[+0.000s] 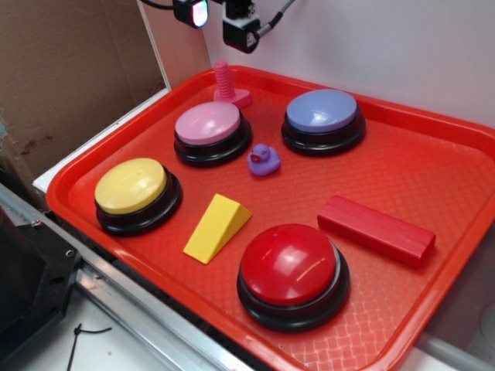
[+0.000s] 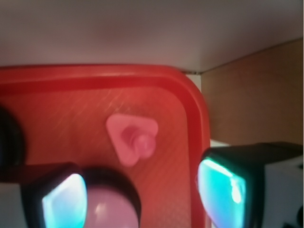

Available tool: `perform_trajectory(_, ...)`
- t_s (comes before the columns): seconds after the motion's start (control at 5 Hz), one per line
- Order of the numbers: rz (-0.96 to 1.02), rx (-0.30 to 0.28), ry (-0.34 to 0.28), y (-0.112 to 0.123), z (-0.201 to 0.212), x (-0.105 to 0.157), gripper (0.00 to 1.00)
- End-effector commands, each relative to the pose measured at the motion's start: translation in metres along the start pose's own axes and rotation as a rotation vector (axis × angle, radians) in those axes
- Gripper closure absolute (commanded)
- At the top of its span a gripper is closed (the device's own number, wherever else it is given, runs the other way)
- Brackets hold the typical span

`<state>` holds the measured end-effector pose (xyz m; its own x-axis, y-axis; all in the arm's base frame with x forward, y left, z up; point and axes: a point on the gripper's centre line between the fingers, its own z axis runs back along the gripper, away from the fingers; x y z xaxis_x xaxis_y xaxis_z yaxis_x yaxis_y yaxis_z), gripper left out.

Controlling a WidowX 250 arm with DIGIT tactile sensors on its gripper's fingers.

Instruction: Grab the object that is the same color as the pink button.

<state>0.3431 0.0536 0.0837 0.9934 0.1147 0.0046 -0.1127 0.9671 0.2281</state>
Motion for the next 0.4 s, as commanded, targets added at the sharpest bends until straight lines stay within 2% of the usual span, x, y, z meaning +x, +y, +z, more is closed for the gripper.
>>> perform_trajectory(0.0, 0.035, 0.061, 0.027, 0.016, -0.029, 0.016, 0.00)
perform_trajectory(0.2, 0.052, 0.056, 0.089, 0.018, -0.042, 0.016, 0.00)
